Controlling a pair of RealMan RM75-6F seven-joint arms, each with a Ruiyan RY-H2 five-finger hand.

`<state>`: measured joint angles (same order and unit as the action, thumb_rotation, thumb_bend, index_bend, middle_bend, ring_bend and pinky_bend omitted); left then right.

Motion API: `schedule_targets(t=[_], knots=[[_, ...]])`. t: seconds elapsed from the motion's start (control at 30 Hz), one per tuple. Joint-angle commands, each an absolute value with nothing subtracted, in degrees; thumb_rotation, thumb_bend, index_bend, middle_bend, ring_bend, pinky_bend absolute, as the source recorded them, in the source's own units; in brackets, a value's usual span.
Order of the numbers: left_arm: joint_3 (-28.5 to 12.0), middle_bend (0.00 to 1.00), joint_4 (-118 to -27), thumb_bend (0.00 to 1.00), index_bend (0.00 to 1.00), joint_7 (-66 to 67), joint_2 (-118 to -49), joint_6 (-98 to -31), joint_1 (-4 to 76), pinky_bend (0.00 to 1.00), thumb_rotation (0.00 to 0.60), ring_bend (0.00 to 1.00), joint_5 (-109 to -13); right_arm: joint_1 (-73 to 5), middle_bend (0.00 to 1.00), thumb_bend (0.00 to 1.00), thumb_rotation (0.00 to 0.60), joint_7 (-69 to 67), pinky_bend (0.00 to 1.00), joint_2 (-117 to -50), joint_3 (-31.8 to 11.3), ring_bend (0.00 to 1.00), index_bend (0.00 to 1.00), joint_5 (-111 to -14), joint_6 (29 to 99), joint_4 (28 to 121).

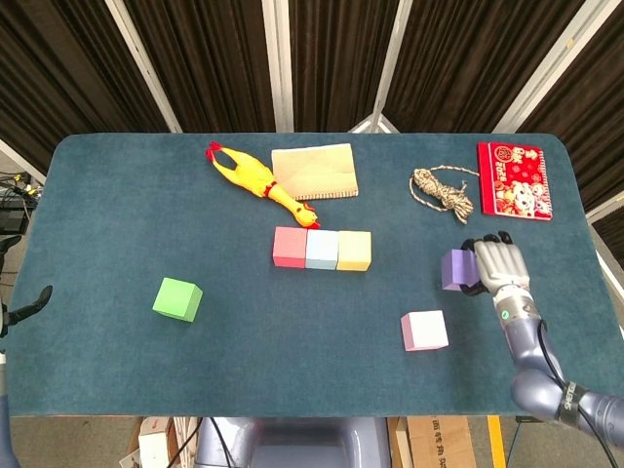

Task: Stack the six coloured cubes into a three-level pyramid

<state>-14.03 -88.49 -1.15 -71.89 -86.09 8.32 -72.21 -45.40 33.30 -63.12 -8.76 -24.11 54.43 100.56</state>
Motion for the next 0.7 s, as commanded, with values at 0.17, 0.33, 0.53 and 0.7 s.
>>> schedule_targets(t=[0.17,0.33,0.53,0.7], knots=[[-14.23,0.00,-88.74,0.28,0.18,-0.44,-70.83,-85.63,8.16,0.00,0.600,0.00,-71.13,-58.62,0.33,0.32,0.600,44.84,0.00,-60.49,-14.19,0.16,0.39,-6.12,57.66,105.14],[-14.17,0.00,-89.47,0.28,0.18,0.37,-69.94,-84.71,8.06,0.00,0.600,0.00,-69.98,-64.56,0.33,0.32,0.600,49.03,0.00,-61.82,-16.48,0.16,0.39,1.67,59.49,105.56],[-14.48,0.00,-89.57,0.28,0.18,0.75,-70.21,-85.03,8.10,0.00,0.600,0.00,-69.51,-70.86,0.33,0.32,0.600,53.58,0.00,-64.89,-18.39,0.16,0.39,9.29,60.96,105.14],[-14.54,0.00,-89.48,0.28,0.18,0.56,-70.62,-85.49,8.17,0.00,0.600,0.00,-69.84,-75.05,0.33,0.32,0.600,56.43,0.00,-67.96,-19.70,0.16,0.39,14.70,61.68,103.96]])
